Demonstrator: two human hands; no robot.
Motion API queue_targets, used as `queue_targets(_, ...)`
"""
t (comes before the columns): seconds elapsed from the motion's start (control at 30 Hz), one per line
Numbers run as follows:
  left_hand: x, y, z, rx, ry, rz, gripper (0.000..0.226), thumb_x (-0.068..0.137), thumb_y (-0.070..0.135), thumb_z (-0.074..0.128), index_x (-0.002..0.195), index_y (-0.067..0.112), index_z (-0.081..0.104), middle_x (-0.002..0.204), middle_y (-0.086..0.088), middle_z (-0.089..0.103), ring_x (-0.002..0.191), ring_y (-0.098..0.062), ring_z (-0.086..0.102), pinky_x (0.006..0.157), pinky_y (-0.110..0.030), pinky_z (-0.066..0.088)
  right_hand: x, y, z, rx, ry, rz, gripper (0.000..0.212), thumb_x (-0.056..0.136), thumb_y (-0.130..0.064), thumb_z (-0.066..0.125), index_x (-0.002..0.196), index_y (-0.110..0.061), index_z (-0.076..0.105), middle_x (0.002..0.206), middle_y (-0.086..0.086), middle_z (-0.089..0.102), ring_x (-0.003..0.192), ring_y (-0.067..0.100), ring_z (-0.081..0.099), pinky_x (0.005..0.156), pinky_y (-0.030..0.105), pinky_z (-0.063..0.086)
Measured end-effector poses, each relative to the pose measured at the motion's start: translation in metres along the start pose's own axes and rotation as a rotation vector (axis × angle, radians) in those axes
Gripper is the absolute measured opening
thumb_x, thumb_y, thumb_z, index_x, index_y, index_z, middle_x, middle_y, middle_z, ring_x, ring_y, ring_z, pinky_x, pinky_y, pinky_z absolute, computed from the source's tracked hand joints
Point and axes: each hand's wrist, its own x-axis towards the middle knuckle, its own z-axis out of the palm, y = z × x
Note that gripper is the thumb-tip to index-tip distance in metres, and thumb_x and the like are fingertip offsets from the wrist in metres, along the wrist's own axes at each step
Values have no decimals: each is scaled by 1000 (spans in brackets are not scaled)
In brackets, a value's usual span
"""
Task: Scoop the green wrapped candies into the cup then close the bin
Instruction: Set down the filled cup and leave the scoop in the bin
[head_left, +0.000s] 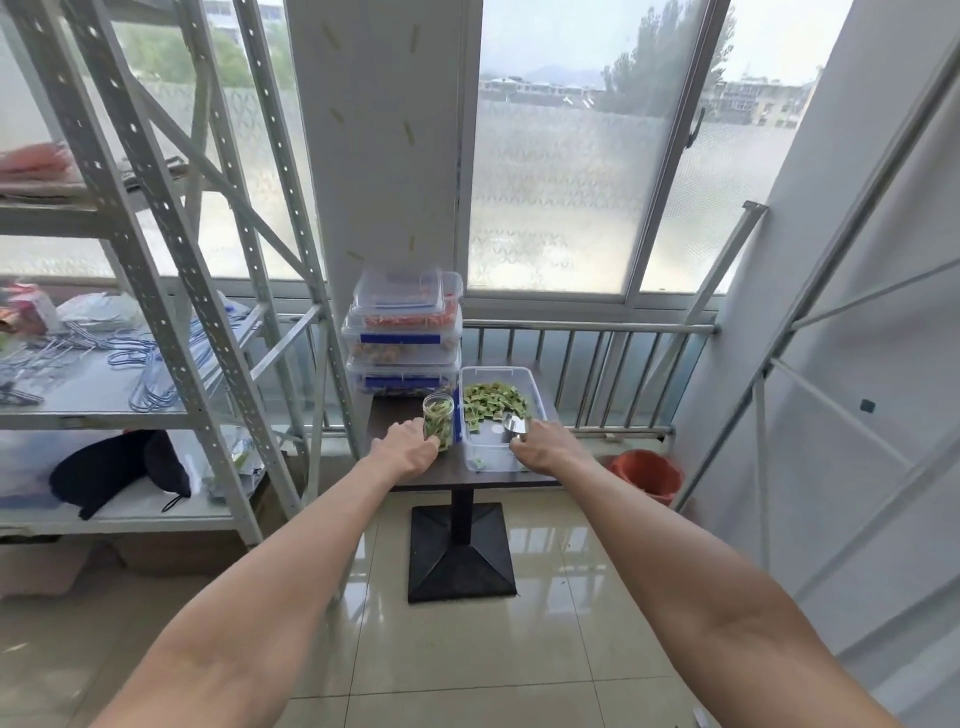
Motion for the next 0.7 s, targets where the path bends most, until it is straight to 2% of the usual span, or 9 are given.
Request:
queue_targets(0.1, 8, 14, 1, 37, 9, 21, 62, 99, 38, 28, 156, 13, 24, 163, -8, 27, 150, -26, 24, 117, -50, 21, 6, 12, -3, -14, 12, 1, 50, 92, -41, 45, 124, -6, 62, 124, 16, 65, 106, 31, 61, 97, 44, 51)
queue_targets(0.23, 20, 28, 8, 36, 15, 37, 60, 100, 37, 29, 154, 13, 27, 162, -9, 29, 149, -26, 23, 116, -51, 21, 19, 25, -9, -43, 7, 4, 43, 93, -45, 42, 103, -8, 63, 118, 17, 65, 104, 32, 60, 95, 46, 50)
queue_targets(0.4, 37, 32, 14, 0, 22, 15, 61, 98, 38, 30, 154, 12, 27, 162, -8, 29, 150, -26, 22, 117, -51, 21, 41, 32, -10, -21, -10, -44, 50, 98, -47, 41, 123, -9, 60, 129, 18, 62, 115, 34, 56, 101, 46, 45)
queue_targets(0.5, 47, 26, 16, -48, 4, -6, 62, 98, 37, 30, 154, 10, 28, 161, -11, 30, 148, -28, 26, 119, -49, 22, 56, 25, -5, 52, -28, -65, 55, 99, -47, 42, 131, -4, 54, 136, 18, 57, 118, 33, 55, 98, 43, 46)
queue_targets(0.6, 69, 17, 9, -118, 21, -48, 61, 97, 37, 30, 151, 9, 32, 157, -15, 36, 144, -30, 32, 117, -48, 25, 79, 12, -5, 117, -24, -89, 50, 99, -43, 44, 126, -1, 55, 134, 18, 58, 105, 30, 57, 90, 40, 45)
queue_targets(0.7, 99, 12, -2, -189, 44, -59, 62, 99, 38, 30, 154, 10, 27, 159, -16, 34, 144, -32, 34, 117, -47, 26, 106, -7, -8, 168, -25, -90, 53, 100, -42, 45, 130, 1, 54, 135, 20, 58, 113, 34, 58, 96, 43, 45)
